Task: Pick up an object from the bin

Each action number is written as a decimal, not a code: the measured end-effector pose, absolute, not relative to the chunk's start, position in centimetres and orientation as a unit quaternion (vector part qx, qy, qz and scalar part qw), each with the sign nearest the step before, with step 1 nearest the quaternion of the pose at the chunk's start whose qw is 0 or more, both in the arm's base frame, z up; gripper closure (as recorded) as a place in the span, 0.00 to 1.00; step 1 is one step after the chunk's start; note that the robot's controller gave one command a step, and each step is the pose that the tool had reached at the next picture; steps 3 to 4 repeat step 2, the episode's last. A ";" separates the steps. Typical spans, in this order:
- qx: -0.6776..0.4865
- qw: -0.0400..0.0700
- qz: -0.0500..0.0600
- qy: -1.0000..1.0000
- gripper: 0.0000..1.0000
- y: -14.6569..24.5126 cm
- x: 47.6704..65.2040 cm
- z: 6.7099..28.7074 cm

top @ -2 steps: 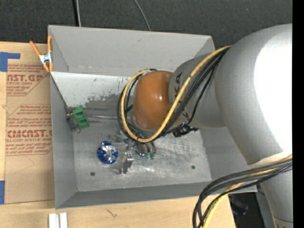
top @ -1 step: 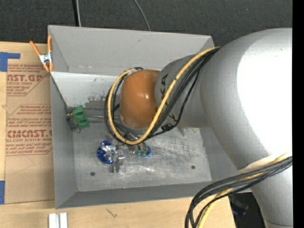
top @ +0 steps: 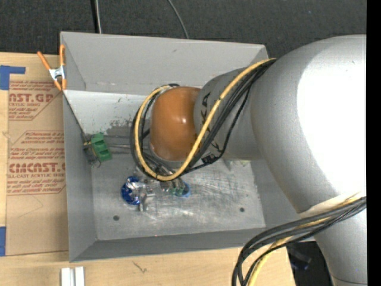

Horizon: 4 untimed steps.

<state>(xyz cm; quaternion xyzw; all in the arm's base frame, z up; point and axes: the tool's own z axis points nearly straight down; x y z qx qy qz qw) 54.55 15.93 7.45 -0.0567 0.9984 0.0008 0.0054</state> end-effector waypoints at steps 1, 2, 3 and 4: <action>-0.041 0.005 0.002 0.999 1.00 15.9 54.5 17.8; -0.050 0.004 0.000 0.999 1.00 14.5 54.1 23.1; -0.050 0.004 0.000 0.999 1.00 14.5 54.1 23.1; -0.050 0.004 0.000 0.999 1.00 14.5 54.1 23.1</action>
Offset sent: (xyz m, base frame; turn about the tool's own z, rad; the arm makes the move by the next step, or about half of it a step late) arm -0.0021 -0.0008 0.0983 0.0307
